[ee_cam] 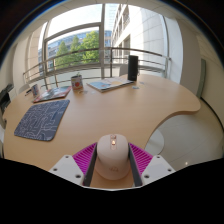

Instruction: Arrange mouse

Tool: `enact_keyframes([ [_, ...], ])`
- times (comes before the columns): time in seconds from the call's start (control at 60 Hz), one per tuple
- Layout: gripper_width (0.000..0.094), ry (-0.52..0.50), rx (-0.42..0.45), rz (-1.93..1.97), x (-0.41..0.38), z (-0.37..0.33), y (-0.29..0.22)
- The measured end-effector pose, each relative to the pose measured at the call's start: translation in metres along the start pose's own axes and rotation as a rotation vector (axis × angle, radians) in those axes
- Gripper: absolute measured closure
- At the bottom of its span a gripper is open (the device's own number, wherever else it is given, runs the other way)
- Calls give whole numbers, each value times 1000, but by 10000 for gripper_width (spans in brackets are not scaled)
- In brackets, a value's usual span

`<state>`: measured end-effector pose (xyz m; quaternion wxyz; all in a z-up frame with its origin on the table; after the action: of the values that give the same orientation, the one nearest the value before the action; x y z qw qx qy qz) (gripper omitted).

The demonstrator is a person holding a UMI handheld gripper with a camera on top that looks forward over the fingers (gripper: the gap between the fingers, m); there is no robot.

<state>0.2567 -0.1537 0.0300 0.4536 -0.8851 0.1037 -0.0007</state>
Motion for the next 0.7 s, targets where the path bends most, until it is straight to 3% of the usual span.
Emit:
enact_keyframes([
  [0.017, 403, -2, 1, -4, 0, 1, 1],
  [0.217, 502, -3, 3, -15, 2, 2, 0],
  [0.383, 515, 31, 1, 6, -1, -3, -17],
  [0.617, 516, 104, 219, 17, -32, -40, -149],
  [0.7, 515, 73, 316, 23, -79, -55, -199],
])
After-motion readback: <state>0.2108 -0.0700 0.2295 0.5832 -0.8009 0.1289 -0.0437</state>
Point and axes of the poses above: the point between the fingertips, and its own axes, seen from behind it with the camera up: x to the right, y down, z forward, the way the camera looks, the point moved 7 cm from there along -z, backward, against the way the camera looks, and after that the axes turned 7 degrees about z, right-handed, at the moved point
